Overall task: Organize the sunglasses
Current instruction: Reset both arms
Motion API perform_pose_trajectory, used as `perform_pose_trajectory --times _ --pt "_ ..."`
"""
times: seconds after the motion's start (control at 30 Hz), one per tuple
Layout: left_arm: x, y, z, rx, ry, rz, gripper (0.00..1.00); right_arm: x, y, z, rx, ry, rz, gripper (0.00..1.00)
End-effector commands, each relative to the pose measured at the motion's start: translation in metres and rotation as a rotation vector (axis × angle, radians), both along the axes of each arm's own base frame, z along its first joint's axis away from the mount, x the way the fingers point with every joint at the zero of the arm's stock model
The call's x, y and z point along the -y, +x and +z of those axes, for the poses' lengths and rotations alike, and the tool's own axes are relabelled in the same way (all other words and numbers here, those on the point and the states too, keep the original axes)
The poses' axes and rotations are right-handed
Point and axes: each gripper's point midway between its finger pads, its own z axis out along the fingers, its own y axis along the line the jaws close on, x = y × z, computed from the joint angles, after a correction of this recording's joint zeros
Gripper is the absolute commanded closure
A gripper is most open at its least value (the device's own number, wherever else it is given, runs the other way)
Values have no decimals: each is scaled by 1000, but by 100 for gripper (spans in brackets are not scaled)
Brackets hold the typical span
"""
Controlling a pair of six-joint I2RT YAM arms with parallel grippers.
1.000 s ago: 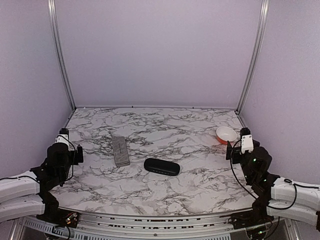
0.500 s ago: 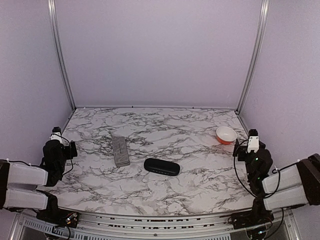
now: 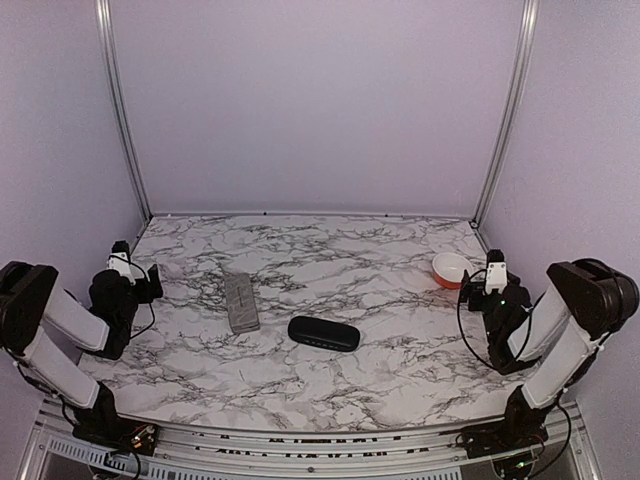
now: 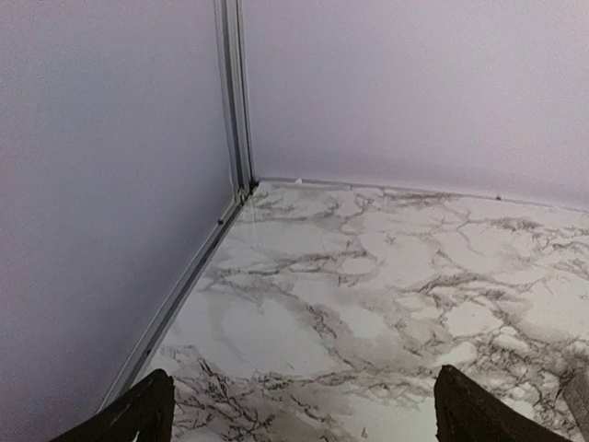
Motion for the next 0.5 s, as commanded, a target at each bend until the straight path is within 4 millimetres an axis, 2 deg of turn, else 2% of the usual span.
perform_pose_trajectory --times 0.0,0.47 --pt "-5 11 2 10 -23 -9 1 15 11 29 104 65 -81 0" --pt "-7 14 3 15 -30 -3 1 16 12 27 99 67 -82 0"
